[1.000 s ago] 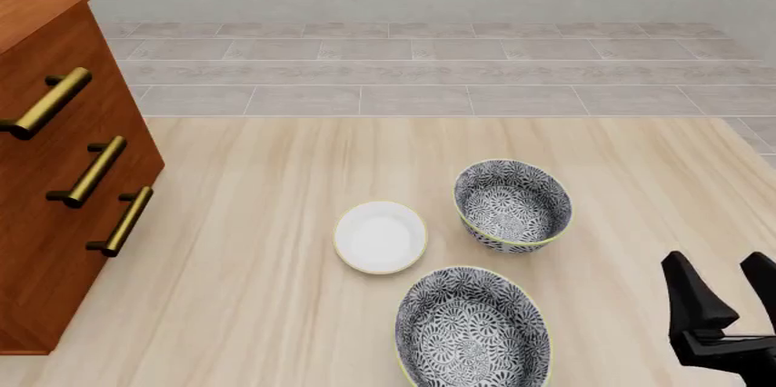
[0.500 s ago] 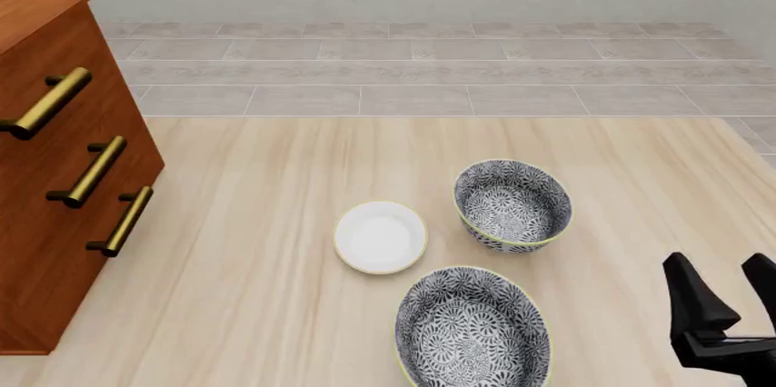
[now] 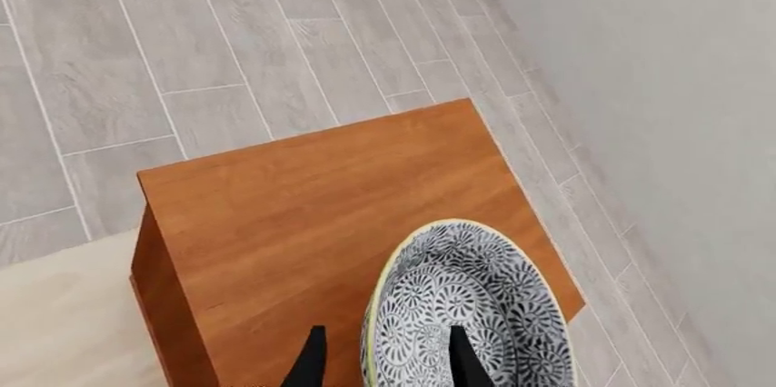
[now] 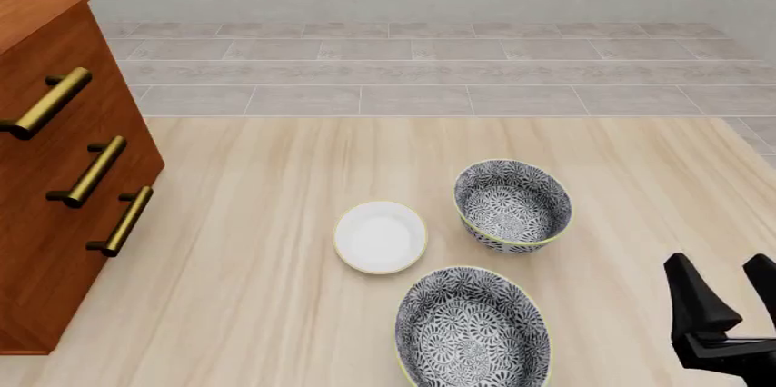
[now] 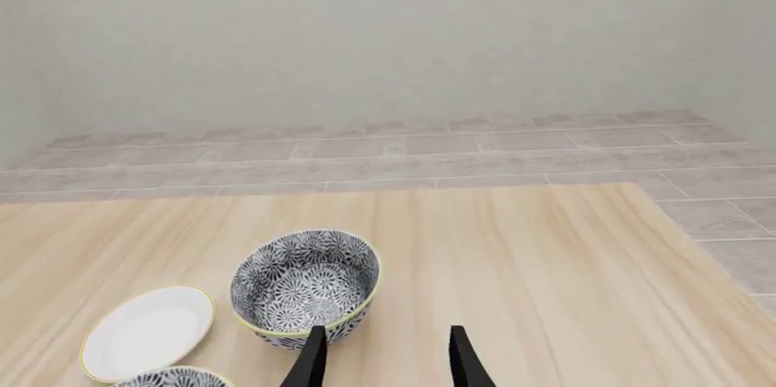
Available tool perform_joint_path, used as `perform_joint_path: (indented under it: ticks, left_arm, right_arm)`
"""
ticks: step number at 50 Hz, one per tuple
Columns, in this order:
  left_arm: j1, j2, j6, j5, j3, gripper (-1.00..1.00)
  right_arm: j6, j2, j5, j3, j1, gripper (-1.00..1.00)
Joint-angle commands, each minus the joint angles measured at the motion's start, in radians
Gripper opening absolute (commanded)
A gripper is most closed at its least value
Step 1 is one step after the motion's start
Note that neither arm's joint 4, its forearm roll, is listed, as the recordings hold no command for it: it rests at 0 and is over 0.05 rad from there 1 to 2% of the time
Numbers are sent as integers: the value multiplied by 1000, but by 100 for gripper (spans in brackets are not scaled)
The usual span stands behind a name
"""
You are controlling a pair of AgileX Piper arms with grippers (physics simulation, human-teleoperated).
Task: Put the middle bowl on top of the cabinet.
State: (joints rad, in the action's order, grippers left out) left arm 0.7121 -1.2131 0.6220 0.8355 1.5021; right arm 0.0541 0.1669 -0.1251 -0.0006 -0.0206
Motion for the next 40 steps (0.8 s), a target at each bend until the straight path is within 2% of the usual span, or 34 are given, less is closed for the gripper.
perform_joint_path:
  ticks: [1, 40]
  left_arm:
    - [10, 16, 1, 9, 25, 100]
    - [37, 72, -12, 36, 154, 100]
  right_arm:
    - [2, 0, -1, 0, 1, 100]
    - [-5, 6, -3, 0, -9, 100]
